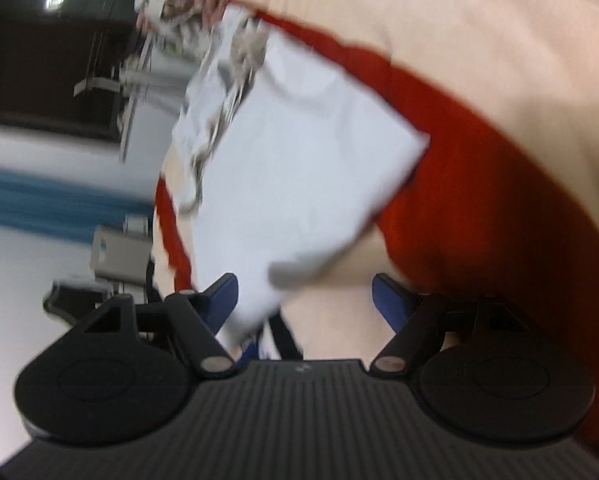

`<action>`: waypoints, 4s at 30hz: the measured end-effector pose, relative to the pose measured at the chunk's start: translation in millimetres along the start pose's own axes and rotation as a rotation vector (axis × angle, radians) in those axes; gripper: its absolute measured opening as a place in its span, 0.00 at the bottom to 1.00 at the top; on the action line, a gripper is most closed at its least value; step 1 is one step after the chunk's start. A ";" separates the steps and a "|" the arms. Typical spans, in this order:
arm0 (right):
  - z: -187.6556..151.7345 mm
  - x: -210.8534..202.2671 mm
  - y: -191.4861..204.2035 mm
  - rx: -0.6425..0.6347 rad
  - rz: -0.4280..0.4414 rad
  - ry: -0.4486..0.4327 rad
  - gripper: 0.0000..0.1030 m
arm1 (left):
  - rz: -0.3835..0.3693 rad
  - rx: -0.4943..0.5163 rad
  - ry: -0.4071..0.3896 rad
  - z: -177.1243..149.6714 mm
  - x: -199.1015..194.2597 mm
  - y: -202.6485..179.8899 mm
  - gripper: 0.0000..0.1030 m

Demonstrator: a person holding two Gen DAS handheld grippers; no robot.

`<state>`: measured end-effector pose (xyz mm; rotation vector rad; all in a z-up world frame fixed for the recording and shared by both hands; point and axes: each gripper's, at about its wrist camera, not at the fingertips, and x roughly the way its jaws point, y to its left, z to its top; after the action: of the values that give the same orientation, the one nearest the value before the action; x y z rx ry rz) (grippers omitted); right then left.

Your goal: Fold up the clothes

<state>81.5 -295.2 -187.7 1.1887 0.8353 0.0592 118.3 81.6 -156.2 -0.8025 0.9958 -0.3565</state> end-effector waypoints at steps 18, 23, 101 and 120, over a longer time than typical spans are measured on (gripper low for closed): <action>-4.5 -62.4 38.0 -0.186 0.102 -0.191 0.06 | -0.106 0.041 -0.254 14.4 -71.7 -22.4 0.03; -13.4 -108.6 64.0 -0.292 0.136 -0.203 0.06 | -0.171 0.159 -0.321 -1.1 -140.5 -51.5 0.03; -69.4 -190.6 64.5 -0.119 0.093 -0.357 0.07 | -0.385 -0.059 -0.207 -57.0 -208.9 -17.1 0.04; 33.5 -89.1 102.1 -0.073 0.012 -0.261 0.09 | -0.143 0.075 -0.202 40.3 -130.5 -58.0 0.04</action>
<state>76.9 -320.7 -50.5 1.1051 0.5915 -0.0547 89.8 139.3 -22.5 -0.8266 0.7347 -0.4249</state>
